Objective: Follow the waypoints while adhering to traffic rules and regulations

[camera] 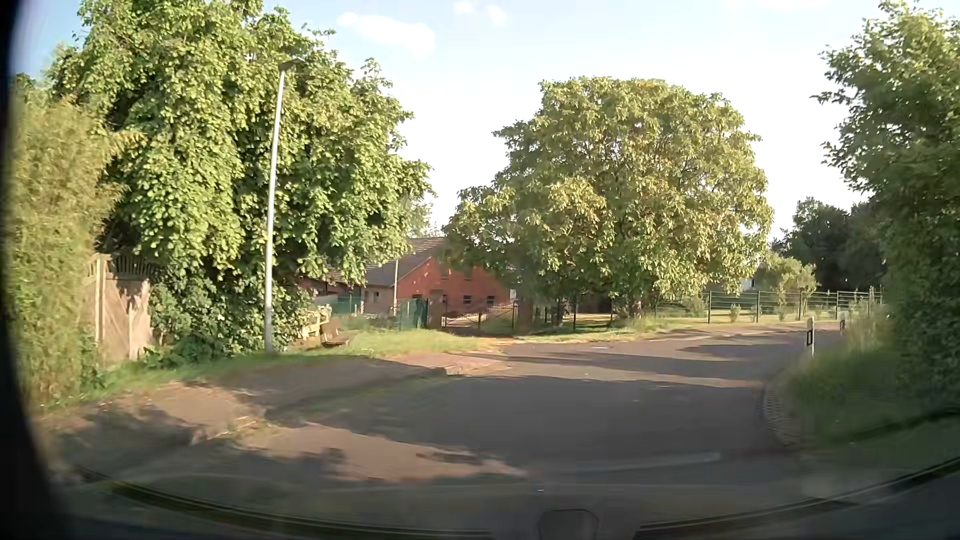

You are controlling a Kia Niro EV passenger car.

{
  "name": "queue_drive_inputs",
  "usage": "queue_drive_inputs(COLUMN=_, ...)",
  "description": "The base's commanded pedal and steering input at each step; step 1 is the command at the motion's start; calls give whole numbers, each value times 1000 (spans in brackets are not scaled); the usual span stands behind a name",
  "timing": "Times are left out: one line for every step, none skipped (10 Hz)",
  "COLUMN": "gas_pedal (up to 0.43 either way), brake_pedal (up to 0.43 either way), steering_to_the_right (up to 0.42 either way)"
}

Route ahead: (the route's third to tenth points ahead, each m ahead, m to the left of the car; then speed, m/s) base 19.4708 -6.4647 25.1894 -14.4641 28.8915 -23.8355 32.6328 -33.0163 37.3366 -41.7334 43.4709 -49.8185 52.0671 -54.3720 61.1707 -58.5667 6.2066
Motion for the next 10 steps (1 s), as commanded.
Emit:
queue_drive_inputs(gas_pedal=0, brake_pedal=6, steering_to_the_right=79)
queue_drive_inputs(gas_pedal=0, brake_pedal=6, steering_to_the_right=100)
queue_drive_inputs(gas_pedal=0, brake_pedal=6, steering_to_the_right=122)
queue_drive_inputs(gas_pedal=0, brake_pedal=6, steering_to_the_right=140)
queue_drive_inputs(gas_pedal=0, brake_pedal=6, steering_to_the_right=161)
queue_drive_inputs(gas_pedal=0, brake_pedal=6, steering_to_the_right=180)
queue_drive_inputs(gas_pedal=0, brake_pedal=6, steering_to_the_right=196)
queue_drive_inputs(gas_pedal=8, brake_pedal=6, steering_to_the_right=209)
queue_drive_inputs(gas_pedal=28, brake_pedal=6, steering_to_the_right=219)
queue_drive_inputs(gas_pedal=28, brake_pedal=6, steering_to_the_right=228)
